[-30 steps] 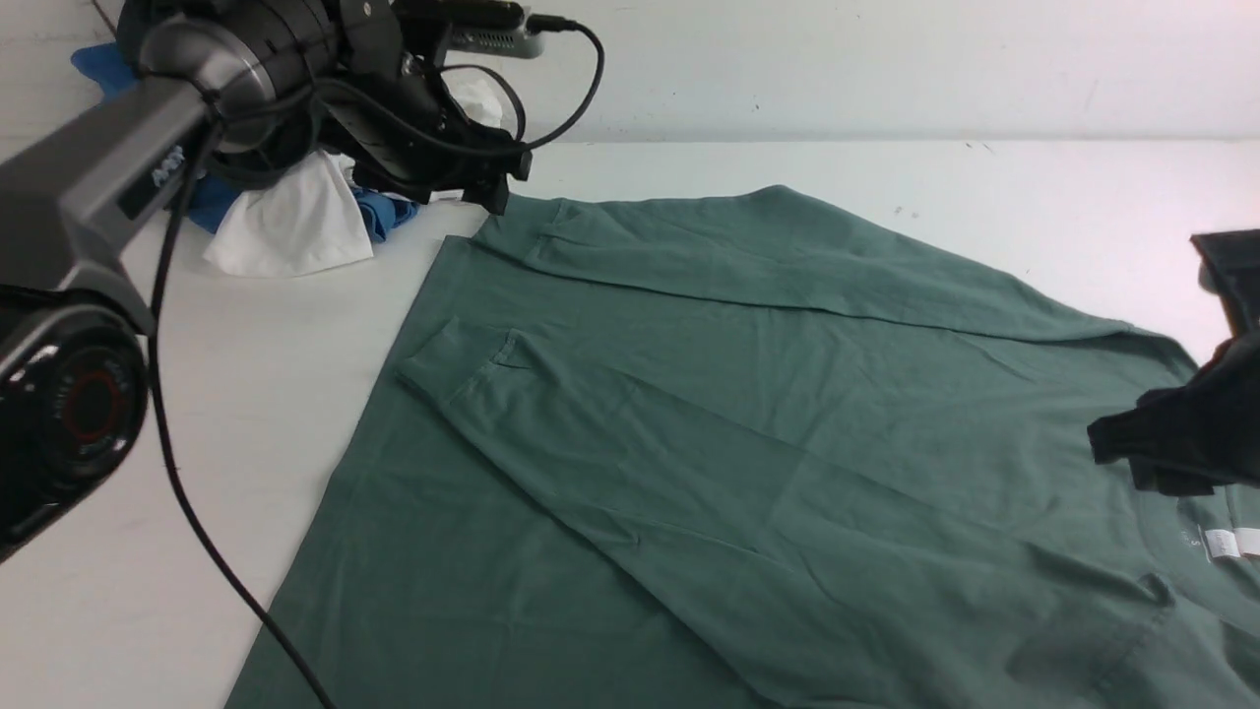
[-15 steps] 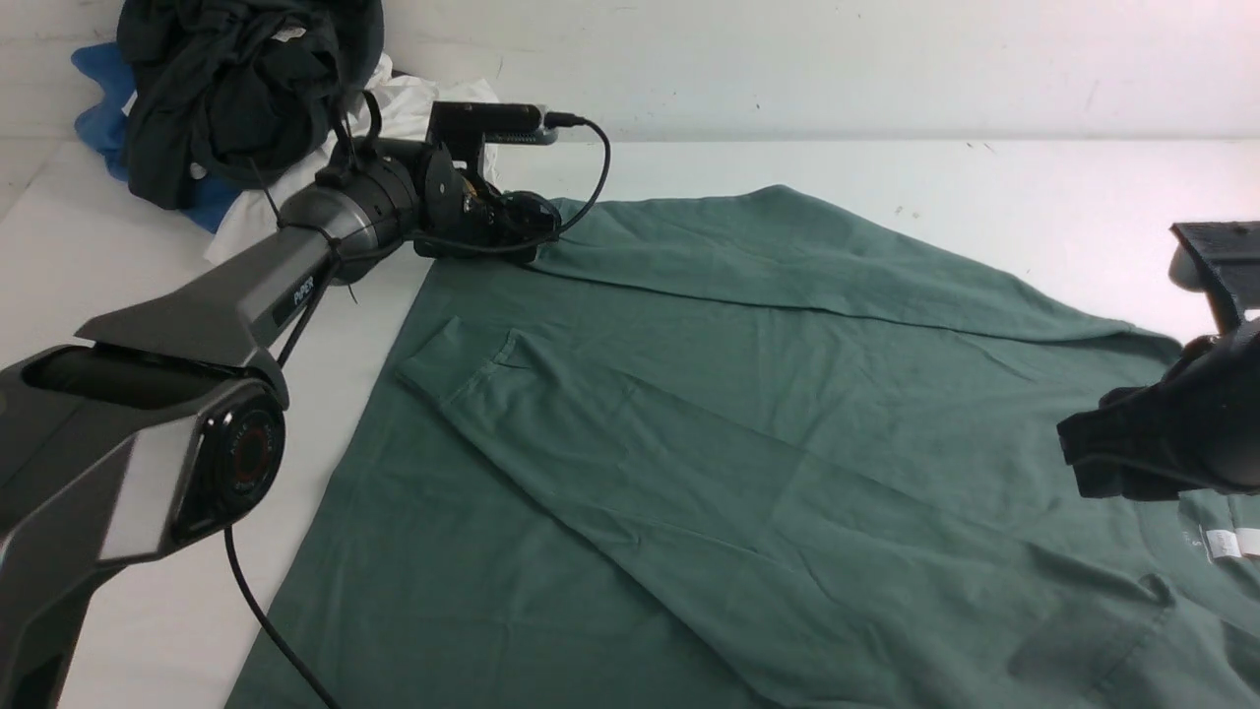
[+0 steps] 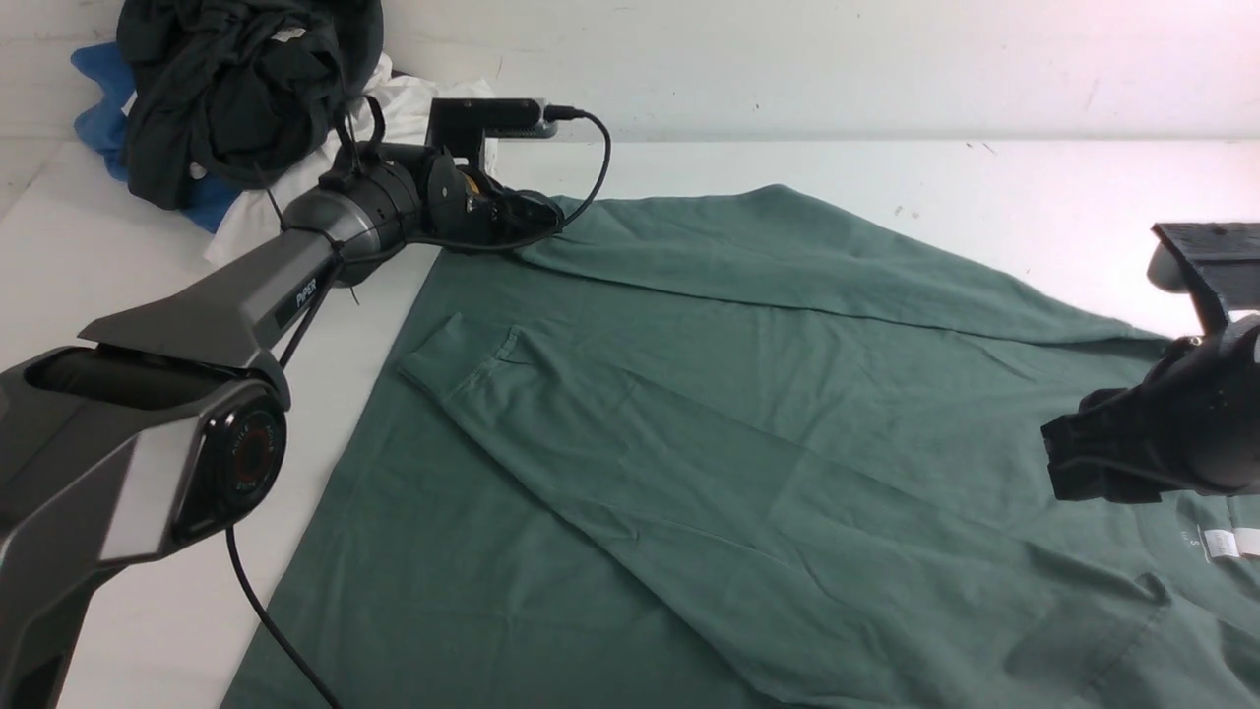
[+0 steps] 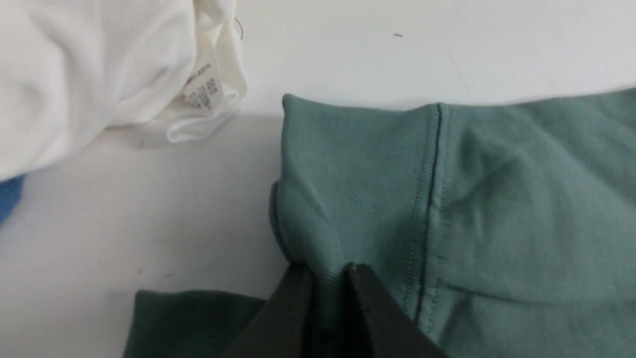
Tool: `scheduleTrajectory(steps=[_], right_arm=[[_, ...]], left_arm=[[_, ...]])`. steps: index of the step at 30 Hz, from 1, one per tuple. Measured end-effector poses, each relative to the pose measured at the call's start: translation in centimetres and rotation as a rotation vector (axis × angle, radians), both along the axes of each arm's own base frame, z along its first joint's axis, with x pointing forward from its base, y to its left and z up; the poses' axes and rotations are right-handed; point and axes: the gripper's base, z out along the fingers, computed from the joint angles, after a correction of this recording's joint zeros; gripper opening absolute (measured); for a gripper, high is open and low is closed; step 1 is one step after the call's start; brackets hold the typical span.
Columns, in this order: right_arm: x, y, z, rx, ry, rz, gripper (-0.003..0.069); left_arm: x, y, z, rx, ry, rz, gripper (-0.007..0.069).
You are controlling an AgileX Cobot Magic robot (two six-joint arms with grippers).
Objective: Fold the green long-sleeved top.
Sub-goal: Use the left arm to clamp the cuff farthest from it, then use the left arm to drag and drop the cuff onto the cuff closest to the left arm
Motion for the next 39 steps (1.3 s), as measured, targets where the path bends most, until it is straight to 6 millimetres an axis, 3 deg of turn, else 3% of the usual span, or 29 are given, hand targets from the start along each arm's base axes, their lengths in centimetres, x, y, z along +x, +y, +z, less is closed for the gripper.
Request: scheduleTrajectory(steps=[7, 15, 20, 25, 28, 31, 35, 39], right_arm=[[0.0, 0.0, 0.0, 0.003, 0.0, 0.0, 0.0315], [0.0, -0.1, 0.0, -0.02, -0.006, 0.018, 0.0315], [0.0, -0.2, 0.0, -0.041, -0.01, 0.027, 0.0315], [-0.3, -0.3, 0.4, -0.044, -0.017, 0.03, 0.0315], [-0.9, -0.4, 1.1, -0.043, -0.026, 0.031, 0.0315], [-2.2, -0.7, 2.7, -0.036, -0.068, 0.033, 0.0315], [-4.0, -1.0, 4.5, -0.027, -0.11, 0.034, 0.0315], [-5.2, -1.0, 5.6, 0.003, -0.147, 0.037, 0.0315]], left_arm=[[-0.8, 0.1, 4.1, 0.044, -0.008, -0.047, 0.0023], [-2.8, 0.4, 6.0, 0.114, 0.168, -0.113, 0.0023], [-6.2, 0.9, 10.6, 0.195, 0.331, -0.211, 0.0023], [-8.6, 1.3, 13.1, 0.22, 0.395, -0.249, 0.0023], [-10.2, 1.3, 13.0, 0.225, 0.445, -0.261, 0.0023], [-13.6, 0.8, 12.9, 0.241, 0.524, -0.296, 0.0023], [-17.4, 0.3, 11.5, 0.252, 0.566, -0.323, 0.0023], [-19.7, 0.8, 9.6, 0.251, 0.575, -0.312, 0.0023]])
